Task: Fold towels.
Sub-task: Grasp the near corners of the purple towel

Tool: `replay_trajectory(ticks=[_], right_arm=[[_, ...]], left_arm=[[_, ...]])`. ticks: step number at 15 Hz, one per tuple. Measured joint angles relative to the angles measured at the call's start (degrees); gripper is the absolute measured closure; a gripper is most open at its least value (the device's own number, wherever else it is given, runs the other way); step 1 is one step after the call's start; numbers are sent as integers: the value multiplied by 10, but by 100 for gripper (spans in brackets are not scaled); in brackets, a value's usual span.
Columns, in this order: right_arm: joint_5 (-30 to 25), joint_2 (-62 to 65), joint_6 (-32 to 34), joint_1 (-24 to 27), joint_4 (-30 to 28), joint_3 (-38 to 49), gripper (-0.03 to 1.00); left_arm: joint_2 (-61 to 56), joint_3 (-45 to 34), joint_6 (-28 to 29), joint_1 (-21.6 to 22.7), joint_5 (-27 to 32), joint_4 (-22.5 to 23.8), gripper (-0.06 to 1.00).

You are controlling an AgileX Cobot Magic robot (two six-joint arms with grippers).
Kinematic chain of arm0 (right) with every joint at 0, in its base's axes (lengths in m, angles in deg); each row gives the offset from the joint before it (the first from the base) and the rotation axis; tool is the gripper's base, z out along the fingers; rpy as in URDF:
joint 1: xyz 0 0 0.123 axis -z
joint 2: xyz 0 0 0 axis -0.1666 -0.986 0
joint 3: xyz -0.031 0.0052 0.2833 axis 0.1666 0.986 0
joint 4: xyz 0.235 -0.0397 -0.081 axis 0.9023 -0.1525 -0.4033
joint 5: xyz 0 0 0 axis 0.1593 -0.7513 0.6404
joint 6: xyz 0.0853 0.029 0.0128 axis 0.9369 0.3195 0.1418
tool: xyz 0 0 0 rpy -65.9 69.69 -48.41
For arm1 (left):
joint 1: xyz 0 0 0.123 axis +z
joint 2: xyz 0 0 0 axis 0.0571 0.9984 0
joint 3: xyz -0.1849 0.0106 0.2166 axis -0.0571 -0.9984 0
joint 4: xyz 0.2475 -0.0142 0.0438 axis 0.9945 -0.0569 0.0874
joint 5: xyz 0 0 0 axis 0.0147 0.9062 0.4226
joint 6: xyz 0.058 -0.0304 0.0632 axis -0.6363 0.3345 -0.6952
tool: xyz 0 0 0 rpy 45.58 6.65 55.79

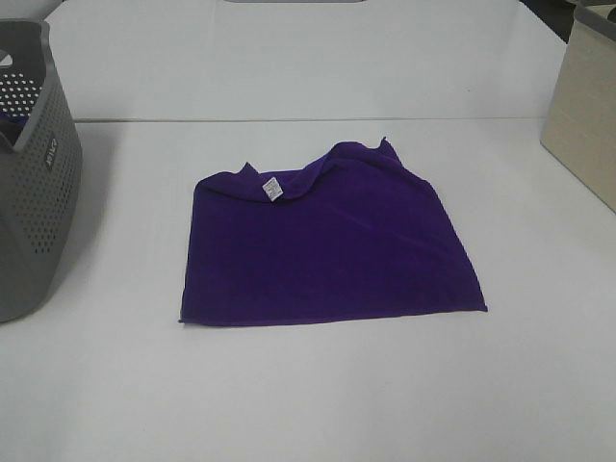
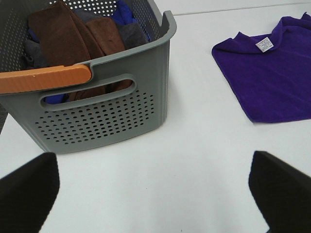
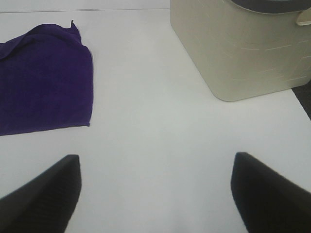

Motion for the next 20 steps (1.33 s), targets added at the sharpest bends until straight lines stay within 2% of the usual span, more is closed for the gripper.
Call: replay_trajectory(ticks=[20], right_arm=[[0,0,0,0,0,0,19]], left_arm=[[0,0,0,0,0,0,-5]])
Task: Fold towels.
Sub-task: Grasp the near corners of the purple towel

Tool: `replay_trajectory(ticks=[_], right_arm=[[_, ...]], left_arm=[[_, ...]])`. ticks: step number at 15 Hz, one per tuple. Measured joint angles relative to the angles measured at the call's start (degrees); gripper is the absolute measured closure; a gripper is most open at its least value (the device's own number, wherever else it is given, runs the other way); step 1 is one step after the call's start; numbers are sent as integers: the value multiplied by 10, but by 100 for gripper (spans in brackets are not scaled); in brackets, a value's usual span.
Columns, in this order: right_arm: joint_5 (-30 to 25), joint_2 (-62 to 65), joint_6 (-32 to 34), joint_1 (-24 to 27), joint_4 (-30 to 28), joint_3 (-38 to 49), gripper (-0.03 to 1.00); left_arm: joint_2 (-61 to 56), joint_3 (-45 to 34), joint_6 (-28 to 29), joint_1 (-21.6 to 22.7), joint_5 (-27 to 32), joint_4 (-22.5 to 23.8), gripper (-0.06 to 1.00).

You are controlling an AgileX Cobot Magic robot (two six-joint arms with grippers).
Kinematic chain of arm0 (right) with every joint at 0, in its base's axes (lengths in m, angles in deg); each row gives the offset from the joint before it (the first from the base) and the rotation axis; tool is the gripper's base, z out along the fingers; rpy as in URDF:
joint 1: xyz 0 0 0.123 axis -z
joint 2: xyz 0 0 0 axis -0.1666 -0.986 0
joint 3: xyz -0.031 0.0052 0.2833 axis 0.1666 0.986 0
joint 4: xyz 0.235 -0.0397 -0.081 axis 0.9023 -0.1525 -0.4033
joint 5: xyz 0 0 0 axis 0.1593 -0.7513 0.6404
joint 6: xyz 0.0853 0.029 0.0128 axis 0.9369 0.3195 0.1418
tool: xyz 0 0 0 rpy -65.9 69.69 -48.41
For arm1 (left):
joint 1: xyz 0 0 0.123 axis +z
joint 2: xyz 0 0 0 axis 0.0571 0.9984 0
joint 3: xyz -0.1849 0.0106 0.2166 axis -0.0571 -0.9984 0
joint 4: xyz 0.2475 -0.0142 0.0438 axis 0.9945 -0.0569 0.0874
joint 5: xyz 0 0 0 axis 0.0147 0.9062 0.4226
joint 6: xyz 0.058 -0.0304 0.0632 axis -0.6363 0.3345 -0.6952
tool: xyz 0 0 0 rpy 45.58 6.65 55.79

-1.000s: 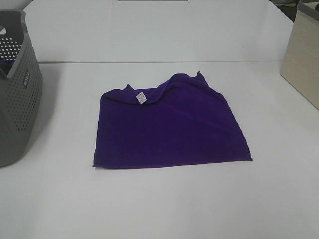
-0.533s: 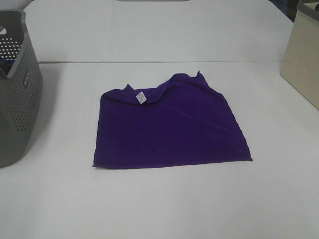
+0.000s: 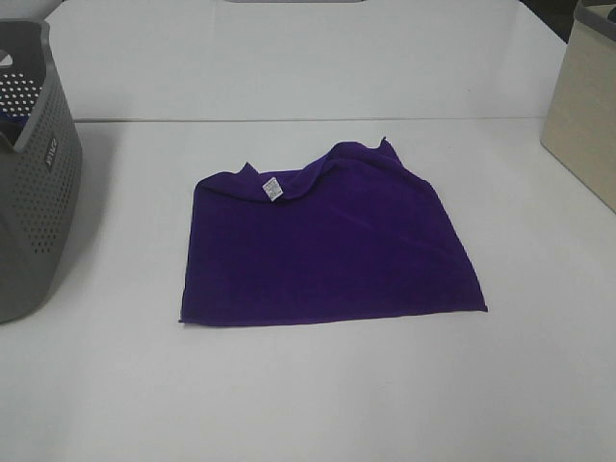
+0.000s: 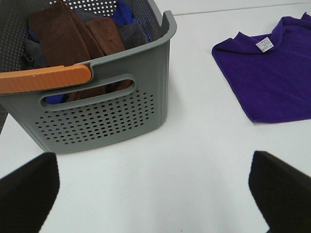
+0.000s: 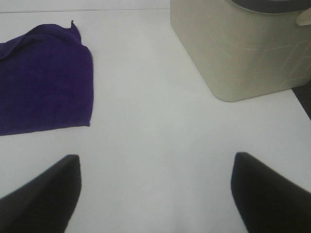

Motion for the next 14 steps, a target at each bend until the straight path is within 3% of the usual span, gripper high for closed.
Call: replay_trajectory(ticks=[12,14], right_arm=[[0,-1,-2,0,2,-3,19],[-2,-50,-12,0,11,-37,19]], left_arm=[[0,0,0,0,0,-3,-5],[49,19,0,0,12,-15,-5]])
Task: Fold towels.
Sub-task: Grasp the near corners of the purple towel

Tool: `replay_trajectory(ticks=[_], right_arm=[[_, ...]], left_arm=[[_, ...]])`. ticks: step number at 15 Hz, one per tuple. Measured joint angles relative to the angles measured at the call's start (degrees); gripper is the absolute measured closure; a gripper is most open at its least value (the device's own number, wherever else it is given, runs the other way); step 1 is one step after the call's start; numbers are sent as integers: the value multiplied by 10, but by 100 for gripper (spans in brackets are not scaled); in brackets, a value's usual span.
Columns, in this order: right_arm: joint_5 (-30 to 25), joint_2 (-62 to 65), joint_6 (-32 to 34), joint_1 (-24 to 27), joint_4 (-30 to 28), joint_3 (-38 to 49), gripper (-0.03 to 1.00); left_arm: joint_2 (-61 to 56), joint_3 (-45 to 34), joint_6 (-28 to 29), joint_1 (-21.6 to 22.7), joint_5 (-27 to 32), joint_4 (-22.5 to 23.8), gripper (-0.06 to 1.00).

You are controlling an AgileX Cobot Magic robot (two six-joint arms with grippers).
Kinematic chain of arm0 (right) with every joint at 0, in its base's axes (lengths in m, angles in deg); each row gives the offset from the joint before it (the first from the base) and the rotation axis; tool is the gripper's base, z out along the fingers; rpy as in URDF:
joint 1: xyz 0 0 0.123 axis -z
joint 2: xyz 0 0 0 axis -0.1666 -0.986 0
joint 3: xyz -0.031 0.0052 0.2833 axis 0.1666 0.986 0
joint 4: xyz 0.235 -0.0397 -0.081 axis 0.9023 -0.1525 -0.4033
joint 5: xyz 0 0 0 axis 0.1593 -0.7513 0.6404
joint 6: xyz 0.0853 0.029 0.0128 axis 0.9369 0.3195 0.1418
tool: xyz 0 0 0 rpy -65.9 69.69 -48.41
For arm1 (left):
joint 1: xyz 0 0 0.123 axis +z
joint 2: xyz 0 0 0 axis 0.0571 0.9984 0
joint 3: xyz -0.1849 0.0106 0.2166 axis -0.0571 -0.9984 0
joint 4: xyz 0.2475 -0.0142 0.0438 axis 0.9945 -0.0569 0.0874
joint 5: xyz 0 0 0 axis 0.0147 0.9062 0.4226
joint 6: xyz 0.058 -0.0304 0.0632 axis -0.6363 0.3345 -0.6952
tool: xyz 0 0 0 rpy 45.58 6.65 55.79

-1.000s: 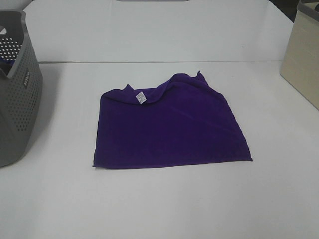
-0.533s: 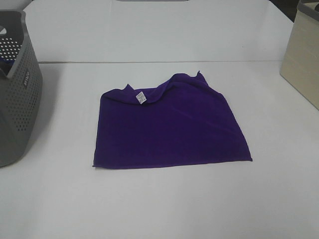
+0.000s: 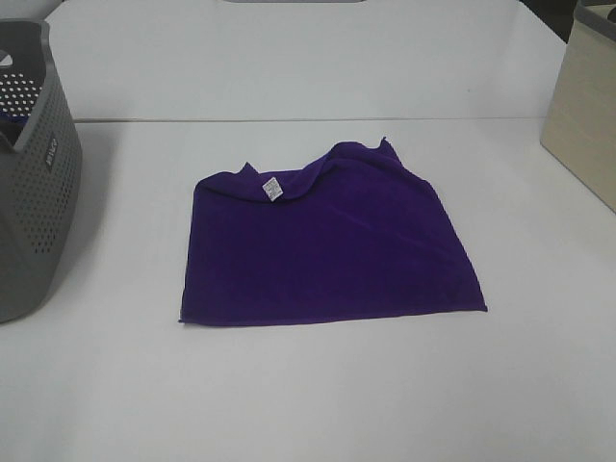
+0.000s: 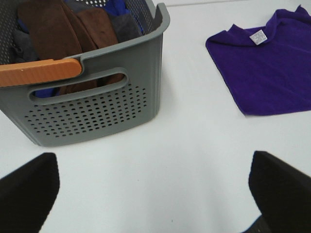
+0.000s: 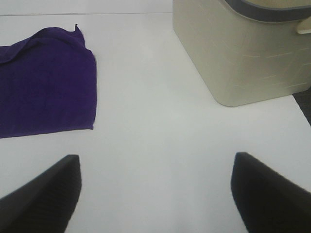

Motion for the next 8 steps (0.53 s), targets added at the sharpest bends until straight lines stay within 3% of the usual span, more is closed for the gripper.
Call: replay_trajectory(ticks=[1,2,4,7,8], right_arm=[[-11,-102,-3,0,10,-48,19],[-29,-178,-2,0,22,-84,19],[-72,-335,1,0,45,-161,19],[-79,-568,-18,0,65,-252,19],[-76,-627,-41,0,96,-271,19]], left_arm=[[117,57,-1,0,13,-3,-5],[154,76,-4,0,18,-8,-5],[297,148,-30,0,36,-50,-5],[513,240,-105,-2,33,-172,-5],[587,262,-115,-16,27,-197,-5]])
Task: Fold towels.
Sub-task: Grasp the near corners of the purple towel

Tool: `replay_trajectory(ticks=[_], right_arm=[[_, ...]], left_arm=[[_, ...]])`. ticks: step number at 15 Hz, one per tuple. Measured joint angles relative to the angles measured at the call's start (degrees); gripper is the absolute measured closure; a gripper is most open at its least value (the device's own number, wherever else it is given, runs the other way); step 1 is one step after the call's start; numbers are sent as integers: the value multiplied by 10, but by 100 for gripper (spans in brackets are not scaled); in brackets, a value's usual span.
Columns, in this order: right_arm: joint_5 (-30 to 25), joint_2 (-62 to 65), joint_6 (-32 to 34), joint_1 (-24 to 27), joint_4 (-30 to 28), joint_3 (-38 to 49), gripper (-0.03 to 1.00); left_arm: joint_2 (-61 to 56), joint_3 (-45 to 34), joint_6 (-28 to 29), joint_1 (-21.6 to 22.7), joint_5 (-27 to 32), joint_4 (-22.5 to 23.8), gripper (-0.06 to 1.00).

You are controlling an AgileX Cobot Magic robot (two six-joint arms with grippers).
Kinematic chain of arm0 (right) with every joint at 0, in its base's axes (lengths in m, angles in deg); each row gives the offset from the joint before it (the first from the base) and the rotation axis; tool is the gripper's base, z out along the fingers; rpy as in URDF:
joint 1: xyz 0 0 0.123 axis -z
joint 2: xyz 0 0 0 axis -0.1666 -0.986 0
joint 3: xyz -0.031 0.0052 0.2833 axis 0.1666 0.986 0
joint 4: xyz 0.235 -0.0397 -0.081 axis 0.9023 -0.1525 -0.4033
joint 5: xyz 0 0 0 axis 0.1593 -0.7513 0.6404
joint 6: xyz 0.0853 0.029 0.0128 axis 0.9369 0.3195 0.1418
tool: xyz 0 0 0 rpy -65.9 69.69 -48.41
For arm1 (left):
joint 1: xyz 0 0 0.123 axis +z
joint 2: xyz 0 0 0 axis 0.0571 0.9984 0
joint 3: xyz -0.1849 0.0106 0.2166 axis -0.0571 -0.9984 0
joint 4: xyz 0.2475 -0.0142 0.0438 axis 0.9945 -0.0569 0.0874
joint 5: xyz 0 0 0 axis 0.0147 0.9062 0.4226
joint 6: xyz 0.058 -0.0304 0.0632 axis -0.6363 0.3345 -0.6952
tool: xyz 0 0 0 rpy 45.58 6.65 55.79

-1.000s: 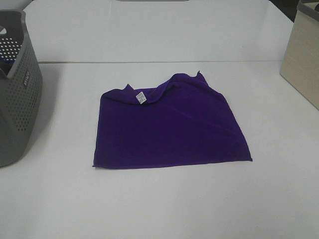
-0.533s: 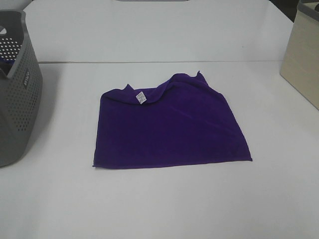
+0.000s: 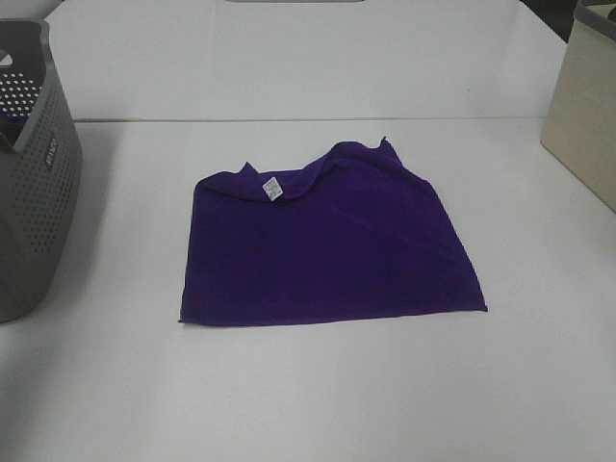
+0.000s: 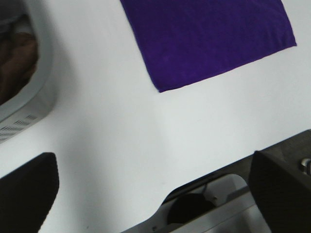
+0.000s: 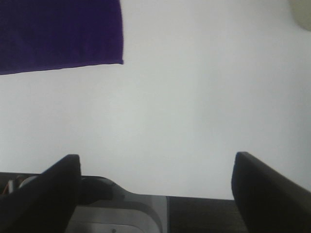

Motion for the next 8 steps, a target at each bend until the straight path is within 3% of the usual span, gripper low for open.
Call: replay_trajectory(ticks=[2,4,7,8], right_arm=[[21,-97,-68,0,87,-13,19],[41,-167,-127,0,138,-13,19],[101,-227,-149,0,156,-13,19],[132,-246,-154,0,146,-13,19]], left_arm=[[107,30,11,-62,-48,-4,-5],[209,66,29,-127,-91,-4,-5],[342,117,48,-168,-108,-9,-5],[433,151,52,-171,-115,-12,-5]])
